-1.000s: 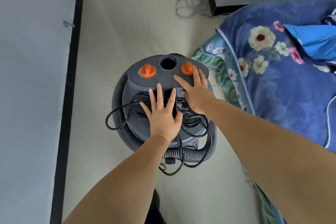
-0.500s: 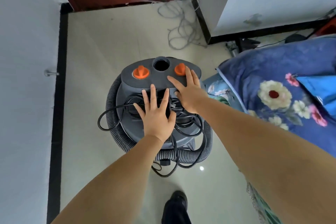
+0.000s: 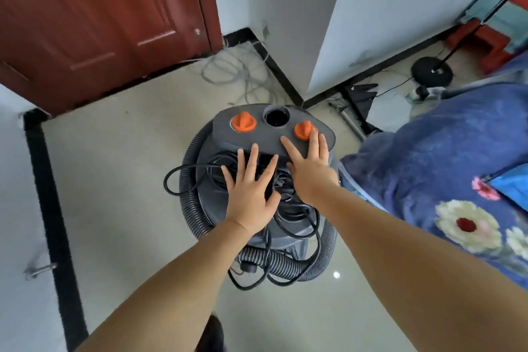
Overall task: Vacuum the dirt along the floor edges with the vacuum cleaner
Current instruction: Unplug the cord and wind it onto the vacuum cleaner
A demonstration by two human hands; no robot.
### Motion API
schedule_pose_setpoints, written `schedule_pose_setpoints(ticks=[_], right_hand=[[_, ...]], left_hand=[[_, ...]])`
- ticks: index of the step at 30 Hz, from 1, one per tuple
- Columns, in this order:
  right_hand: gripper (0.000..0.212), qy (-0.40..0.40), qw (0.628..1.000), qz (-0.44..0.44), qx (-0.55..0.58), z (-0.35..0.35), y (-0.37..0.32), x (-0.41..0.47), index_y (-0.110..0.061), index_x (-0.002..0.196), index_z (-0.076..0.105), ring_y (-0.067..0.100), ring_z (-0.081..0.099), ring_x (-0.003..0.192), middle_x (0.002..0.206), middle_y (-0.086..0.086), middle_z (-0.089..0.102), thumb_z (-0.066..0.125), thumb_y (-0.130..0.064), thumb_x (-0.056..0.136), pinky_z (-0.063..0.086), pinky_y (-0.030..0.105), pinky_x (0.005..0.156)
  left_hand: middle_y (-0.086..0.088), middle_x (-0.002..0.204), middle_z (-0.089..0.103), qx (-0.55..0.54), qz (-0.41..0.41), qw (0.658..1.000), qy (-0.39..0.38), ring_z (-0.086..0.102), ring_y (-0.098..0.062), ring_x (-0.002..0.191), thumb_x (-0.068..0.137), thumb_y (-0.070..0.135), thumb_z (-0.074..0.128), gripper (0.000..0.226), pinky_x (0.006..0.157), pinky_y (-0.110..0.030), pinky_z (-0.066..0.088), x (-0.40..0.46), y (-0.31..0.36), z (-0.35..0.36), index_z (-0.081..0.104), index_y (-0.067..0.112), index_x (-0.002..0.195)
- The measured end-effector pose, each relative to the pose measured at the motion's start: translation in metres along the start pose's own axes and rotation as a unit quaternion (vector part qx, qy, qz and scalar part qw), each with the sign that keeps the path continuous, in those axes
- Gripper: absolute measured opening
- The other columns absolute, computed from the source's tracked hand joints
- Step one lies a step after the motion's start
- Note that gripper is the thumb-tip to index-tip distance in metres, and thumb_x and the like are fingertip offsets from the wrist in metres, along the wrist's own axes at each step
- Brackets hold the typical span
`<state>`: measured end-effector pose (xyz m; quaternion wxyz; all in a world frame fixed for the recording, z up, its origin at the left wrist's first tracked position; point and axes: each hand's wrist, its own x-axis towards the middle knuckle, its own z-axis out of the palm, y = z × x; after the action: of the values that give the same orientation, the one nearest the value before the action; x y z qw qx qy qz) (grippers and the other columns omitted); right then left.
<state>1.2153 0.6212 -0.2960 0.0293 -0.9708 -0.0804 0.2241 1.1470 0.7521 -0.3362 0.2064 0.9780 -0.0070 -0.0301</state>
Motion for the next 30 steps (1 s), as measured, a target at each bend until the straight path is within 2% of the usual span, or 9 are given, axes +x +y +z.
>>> schedule_pose_setpoints(ticks=[3, 6, 8, 13, 17, 21, 23, 26, 30], right_hand=[[0.08, 0.003, 0.998, 0.061, 0.029, -0.018, 0.003, 0.038, -0.05, 0.141, -0.026, 0.03, -0.027, 0.143, 0.153, 0.009, -0.037, 0.039, -0.021, 0.103, 0.05, 0.031, 0.068], [0.098, 0.007, 0.991, 0.126, 0.038, -0.029, 0.009, 0.069, -0.047, 0.131, -0.039, 0.034, -0.027, 0.142, 0.151, 0.013, -0.038, 0.046, -0.012, 0.099, 0.041, 0.025, 0.052], [0.099, 0.002, 0.986, 0.163, 0.044, -0.035, 0.015, 0.086, -0.045, 0.126, -0.043, 0.036, -0.026, 0.142, 0.151, 0.015, -0.038, 0.046, -0.011, 0.098, 0.035, 0.025, 0.046], [0.092, 0.024, 0.972, 0.221, 0.082, -0.053, 0.044, 0.135, -0.047, 0.123, -0.044, 0.036, -0.026, 0.142, 0.151, 0.016, -0.036, 0.04, -0.017, 0.101, 0.041, 0.026, 0.055], [0.09, 0.044, 0.963, 0.252, 0.079, -0.073, 0.085, 0.167, -0.05, 0.133, -0.037, 0.033, -0.023, 0.144, 0.154, 0.012, -0.032, 0.041, -0.018, 0.101, 0.04, 0.027, 0.055], [0.082, 0.046, 0.952, 0.284, 0.1, -0.09, 0.124, 0.194, -0.051, 0.14, -0.029, 0.032, -0.02, 0.145, 0.155, 0.012, -0.028, 0.04, -0.024, 0.102, 0.051, 0.032, 0.073], [0.081, 0.052, 0.946, 0.3, 0.111, -0.1, 0.142, 0.208, -0.051, 0.14, -0.028, 0.032, -0.021, 0.145, 0.154, 0.012, -0.03, 0.039, -0.024, 0.103, 0.052, 0.036, 0.082], [0.075, 0.057, 0.937, 0.319, 0.134, -0.116, 0.17, 0.223, -0.051, 0.141, -0.025, 0.031, -0.022, 0.145, 0.154, 0.011, -0.031, 0.035, -0.025, 0.104, 0.046, 0.039, 0.095], [0.06, 0.063, 0.925, 0.331, 0.173, -0.134, 0.212, 0.242, -0.052, 0.147, -0.01, 0.028, -0.022, 0.145, 0.155, 0.009, -0.03, 0.028, -0.032, 0.105, 0.032, 0.047, 0.109]], left_hand=[[-0.003, 0.159, -0.01, 0.016, 0.069, 0.997, -0.02, -0.006, -0.038, 0.148, 0.09, 0.032, 0.056, 0.068, 0.111, -0.066, -0.005, 0.059, -0.009, -0.008, 0.027, 0.029, 0.152], [-0.002, 0.157, -0.011, 0.03, 0.136, 0.989, -0.048, -0.003, -0.038, 0.148, 0.089, 0.031, 0.059, 0.07, 0.11, -0.067, -0.003, 0.113, -0.017, -0.014, 0.027, 0.03, 0.152], [-0.001, 0.157, -0.012, 0.039, 0.176, 0.981, -0.068, -0.005, -0.036, 0.148, 0.089, 0.032, 0.057, 0.071, 0.111, -0.067, -0.003, 0.145, -0.017, -0.016, 0.025, 0.031, 0.152], [0.004, 0.157, -0.02, 0.034, 0.233, 0.966, -0.11, -0.022, -0.023, 0.144, 0.091, 0.031, 0.05, 0.071, 0.112, -0.064, -0.009, 0.221, -0.003, -0.012, 0.017, 0.036, 0.153], [0.002, 0.158, -0.017, 0.017, 0.258, 0.959, -0.117, -0.019, -0.025, 0.146, 0.091, 0.031, 0.052, 0.071, 0.112, -0.06, -0.013, 0.272, 0.032, -0.001, 0.018, 0.035, 0.153], [-0.006, 0.163, -0.005, 0.013, 0.29, 0.948, -0.128, -0.009, -0.033, 0.149, 0.09, 0.031, 0.055, 0.072, 0.112, -0.061, -0.011, 0.325, 0.064, 0.01, 0.02, 0.034, 0.153], [-0.006, 0.163, -0.006, 0.013, 0.31, 0.941, -0.138, -0.009, -0.032, 0.149, 0.09, 0.032, 0.053, 0.071, 0.112, -0.062, -0.01, 0.35, 0.079, 0.016, 0.02, 0.034, 0.153], [-0.006, 0.163, -0.01, 0.017, 0.329, 0.932, -0.15, -0.012, -0.03, 0.149, 0.092, 0.033, 0.05, 0.07, 0.112, -0.063, -0.009, 0.381, 0.105, 0.027, 0.018, 0.034, 0.153], [-0.008, 0.163, -0.004, 0.009, 0.356, 0.923, -0.142, -0.006, -0.031, 0.149, 0.092, 0.033, 0.048, 0.066, 0.112, -0.064, -0.007, 0.419, 0.139, 0.045, 0.022, 0.032, 0.153]])
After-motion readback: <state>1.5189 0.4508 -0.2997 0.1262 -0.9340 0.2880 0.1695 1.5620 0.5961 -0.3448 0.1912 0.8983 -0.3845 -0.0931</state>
